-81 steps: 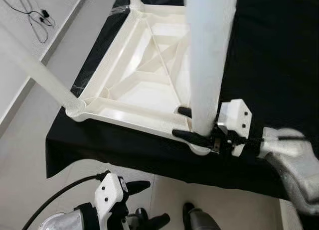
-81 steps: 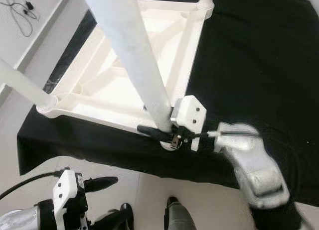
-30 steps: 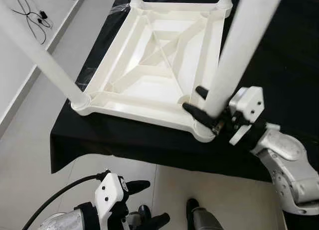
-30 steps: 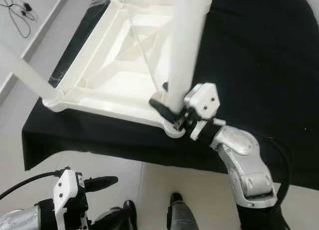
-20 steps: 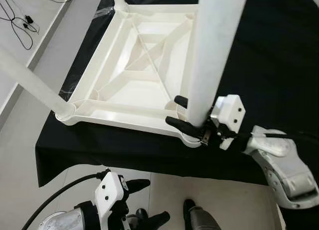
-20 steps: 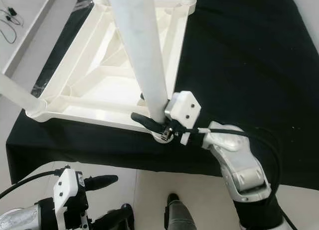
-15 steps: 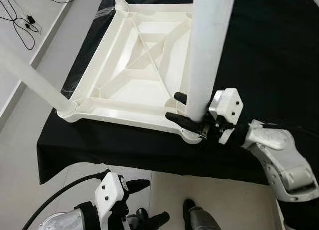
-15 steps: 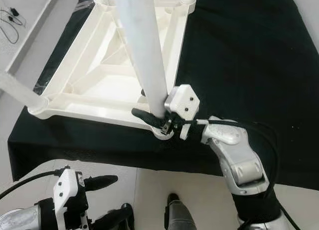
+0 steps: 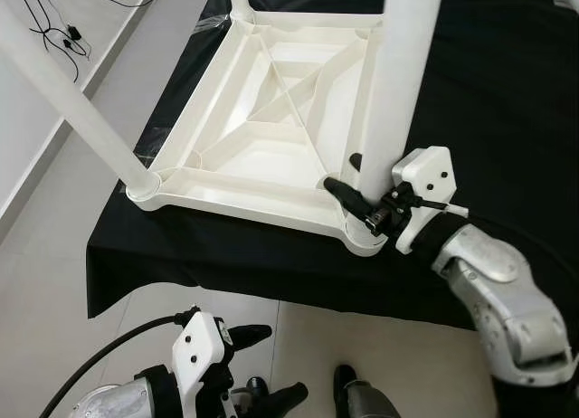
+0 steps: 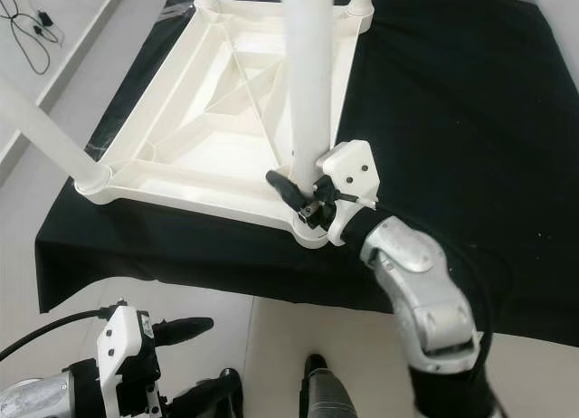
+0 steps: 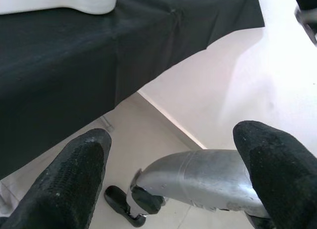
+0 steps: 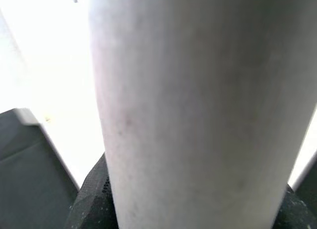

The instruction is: Building children table

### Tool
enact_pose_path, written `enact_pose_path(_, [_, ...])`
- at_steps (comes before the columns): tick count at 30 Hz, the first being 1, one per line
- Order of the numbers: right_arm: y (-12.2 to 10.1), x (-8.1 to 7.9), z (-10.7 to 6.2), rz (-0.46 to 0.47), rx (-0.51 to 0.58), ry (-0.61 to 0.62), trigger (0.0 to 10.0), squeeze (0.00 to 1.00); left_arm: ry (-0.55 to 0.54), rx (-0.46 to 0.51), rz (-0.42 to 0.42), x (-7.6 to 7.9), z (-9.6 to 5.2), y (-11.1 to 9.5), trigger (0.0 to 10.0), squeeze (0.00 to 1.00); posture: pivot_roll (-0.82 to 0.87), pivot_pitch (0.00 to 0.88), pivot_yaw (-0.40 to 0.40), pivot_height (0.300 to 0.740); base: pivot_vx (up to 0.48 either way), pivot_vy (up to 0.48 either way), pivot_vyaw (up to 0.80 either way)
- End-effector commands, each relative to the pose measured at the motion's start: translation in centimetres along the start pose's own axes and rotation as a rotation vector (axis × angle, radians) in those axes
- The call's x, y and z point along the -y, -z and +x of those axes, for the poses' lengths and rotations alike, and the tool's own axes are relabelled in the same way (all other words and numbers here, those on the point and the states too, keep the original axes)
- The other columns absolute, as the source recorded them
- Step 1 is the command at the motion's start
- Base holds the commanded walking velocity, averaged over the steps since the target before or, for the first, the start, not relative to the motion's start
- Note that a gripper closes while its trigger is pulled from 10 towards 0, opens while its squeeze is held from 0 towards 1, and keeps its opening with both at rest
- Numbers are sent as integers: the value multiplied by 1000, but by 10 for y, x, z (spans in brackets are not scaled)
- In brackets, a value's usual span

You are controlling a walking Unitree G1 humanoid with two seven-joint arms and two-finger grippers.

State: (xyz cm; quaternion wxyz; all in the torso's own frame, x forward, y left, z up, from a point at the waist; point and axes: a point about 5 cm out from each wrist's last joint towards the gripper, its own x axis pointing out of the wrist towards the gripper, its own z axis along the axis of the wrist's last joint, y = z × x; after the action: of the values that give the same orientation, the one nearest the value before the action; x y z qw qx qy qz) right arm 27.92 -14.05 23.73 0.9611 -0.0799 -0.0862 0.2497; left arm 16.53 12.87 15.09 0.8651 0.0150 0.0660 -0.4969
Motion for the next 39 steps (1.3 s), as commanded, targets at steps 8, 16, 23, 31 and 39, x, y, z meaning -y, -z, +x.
enact_pose_path(8, [52, -42, -10, 204, -209, 208, 10000, 0, -122, 5, 15, -16, -2, 2, 10000, 0, -15, 349, 96, 740, 0, 0, 0])
enact_pose_path(16, [26, -28, 8, 103, -27, 118, 10000, 0, -230, 97, 88, -42, 7, -23, 10000, 0, -23, 295, 89, 740, 0, 0, 0])
enact_pose_path(23, [-11, 5, 21, 54, 134, 5, 10000, 0, -248, 357, 210, -67, 19, -102, 10000, 0, -29, 232, 72, 740, 0, 0, 0])
enact_pose_path(31, [3, -5, 20, 2, 74, -59, 10000, 0, -213, 475, 247, -68, 23, -137, 10000, 0, -36, 205, 73, 740, 0, 0, 0])
enact_pose_path(39, [14, -12, 21, 15, 37, -92, 10000, 0, -113, 499, 183, -63, 35, -146, 10000, 0, -47, 196, 75, 740, 0, 0, 0])
